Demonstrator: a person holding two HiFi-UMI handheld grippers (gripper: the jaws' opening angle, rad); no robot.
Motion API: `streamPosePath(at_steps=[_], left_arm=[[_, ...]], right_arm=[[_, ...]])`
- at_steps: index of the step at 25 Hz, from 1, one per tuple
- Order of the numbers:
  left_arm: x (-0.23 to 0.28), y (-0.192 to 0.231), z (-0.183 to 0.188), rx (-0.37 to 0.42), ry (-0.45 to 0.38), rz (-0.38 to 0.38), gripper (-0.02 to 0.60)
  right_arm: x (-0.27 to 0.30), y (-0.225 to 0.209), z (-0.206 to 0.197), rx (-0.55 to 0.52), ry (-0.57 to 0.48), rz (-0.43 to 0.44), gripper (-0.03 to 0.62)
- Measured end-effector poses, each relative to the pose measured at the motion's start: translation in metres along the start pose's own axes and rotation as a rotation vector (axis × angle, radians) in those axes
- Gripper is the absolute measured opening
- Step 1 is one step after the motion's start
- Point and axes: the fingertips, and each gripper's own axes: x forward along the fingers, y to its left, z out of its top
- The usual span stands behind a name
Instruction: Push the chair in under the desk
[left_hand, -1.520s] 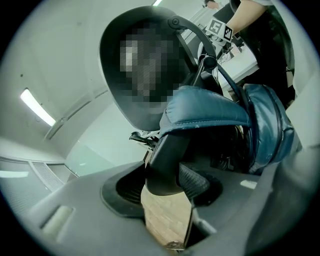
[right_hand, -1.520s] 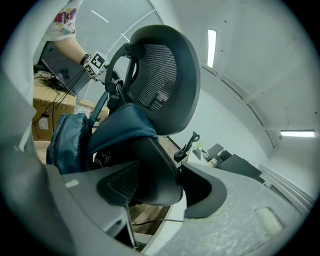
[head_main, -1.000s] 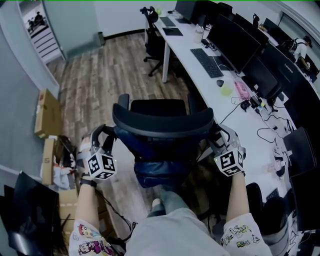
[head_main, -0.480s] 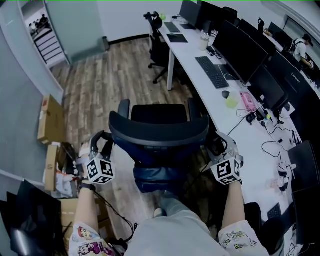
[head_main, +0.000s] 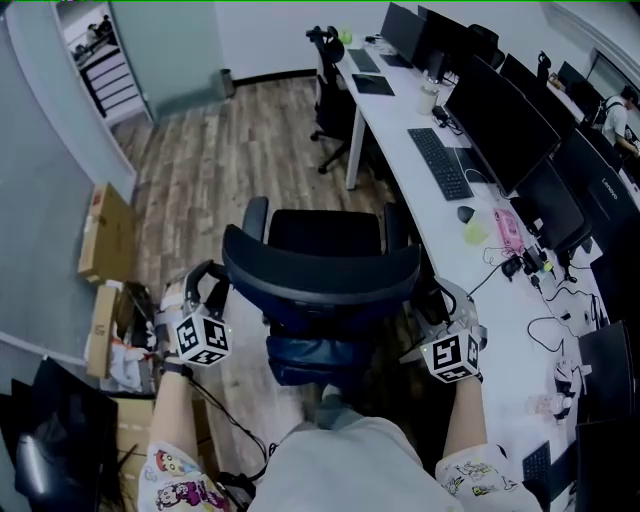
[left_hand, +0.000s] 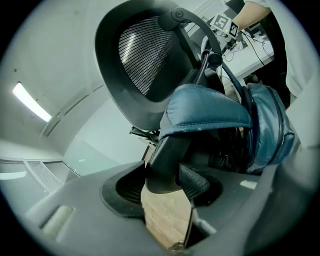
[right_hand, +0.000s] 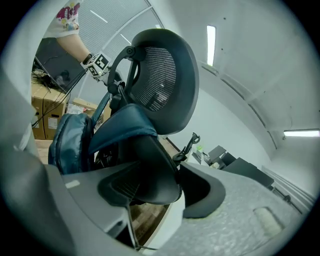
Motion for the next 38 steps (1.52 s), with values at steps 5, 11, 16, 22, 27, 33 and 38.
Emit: streamPosePath(at_steps=[5,11,16,22,27,33,38], left_arm=[[0.018,0.010,0.001,-0.004,0.001,0.004,0.222],[0.045,0.023,0.001,0.002,-0.013,-0.002,0.224],[0.069,0.037,-0.003,0.029,-0.047,-0.030,0.224],[0.104,0.061,-0.008,0.033,-0.116,-0.048,0.224],[0.140,0.081,-0.009,0.054,-0.178,-0.080,0.225],[0.182,0.108,-0.010,0.075,-0.238,-0.104,0.225],[0.219,0.123,-0.004,0.095,-0.270,-0.127,0.225]], right_arm=[[0.012,-0.009,0.001,0.001,-0.013,-0.004,0.238],[0.029,-0.016,0.004,0.007,-0.006,-0.020,0.236],[0.042,-0.017,0.010,0.023,0.008,-0.057,0.236],[0.063,-0.020,0.021,0.047,0.055,-0.113,0.236],[0.082,-0.025,0.028,0.078,0.103,-0.169,0.238],[0.109,-0.033,0.040,0.116,0.132,-0.239,0.239],[0.130,-0.043,0.041,0.134,0.166,-0.272,0.239]])
